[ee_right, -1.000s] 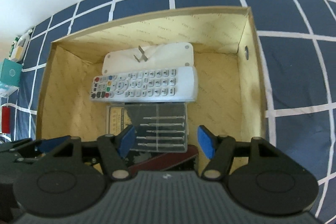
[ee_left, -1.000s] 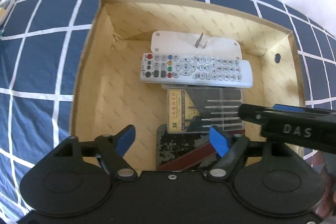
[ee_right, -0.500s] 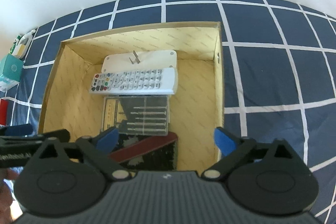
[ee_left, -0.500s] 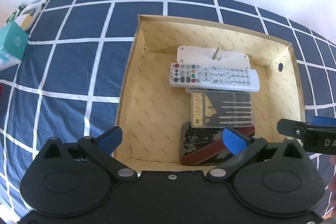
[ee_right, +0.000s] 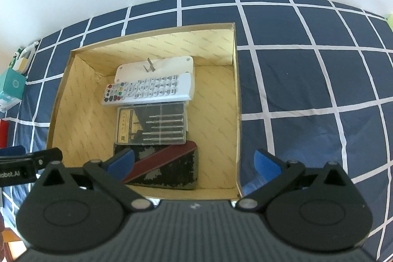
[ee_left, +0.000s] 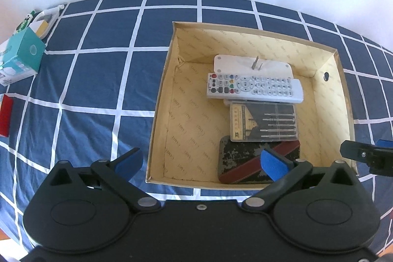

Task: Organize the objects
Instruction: 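Lift the right gripper out of the box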

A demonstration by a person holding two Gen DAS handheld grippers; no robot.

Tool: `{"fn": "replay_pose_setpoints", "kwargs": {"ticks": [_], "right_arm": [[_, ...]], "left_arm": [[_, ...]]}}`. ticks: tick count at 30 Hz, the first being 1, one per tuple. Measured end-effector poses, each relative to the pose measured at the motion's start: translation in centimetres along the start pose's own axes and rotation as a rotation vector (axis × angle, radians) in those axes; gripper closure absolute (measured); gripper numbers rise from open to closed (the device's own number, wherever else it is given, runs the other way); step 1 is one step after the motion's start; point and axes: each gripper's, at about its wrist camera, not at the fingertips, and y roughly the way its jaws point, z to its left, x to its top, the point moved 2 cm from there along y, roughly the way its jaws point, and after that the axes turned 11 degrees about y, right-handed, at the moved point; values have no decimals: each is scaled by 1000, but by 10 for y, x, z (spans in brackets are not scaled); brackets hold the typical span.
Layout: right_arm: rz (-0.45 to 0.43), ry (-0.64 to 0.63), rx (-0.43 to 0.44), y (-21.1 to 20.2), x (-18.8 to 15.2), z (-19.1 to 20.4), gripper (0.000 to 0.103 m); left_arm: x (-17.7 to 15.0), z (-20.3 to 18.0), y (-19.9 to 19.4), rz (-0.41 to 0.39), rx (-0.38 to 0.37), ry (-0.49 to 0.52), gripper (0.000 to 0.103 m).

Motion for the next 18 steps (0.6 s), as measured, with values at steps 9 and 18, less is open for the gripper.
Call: {"fn": "replay_pose_setpoints", "kwargs": {"ticks": [9,18], "right_arm": [[-11,-1,-1,-7,-4,-2,0],[-15,2,2,-8,-4,-3,0]], "left_arm": [[0,-4,-7,-20,11,16,0],[0,-5,-7,-10,21,15,0]]}}
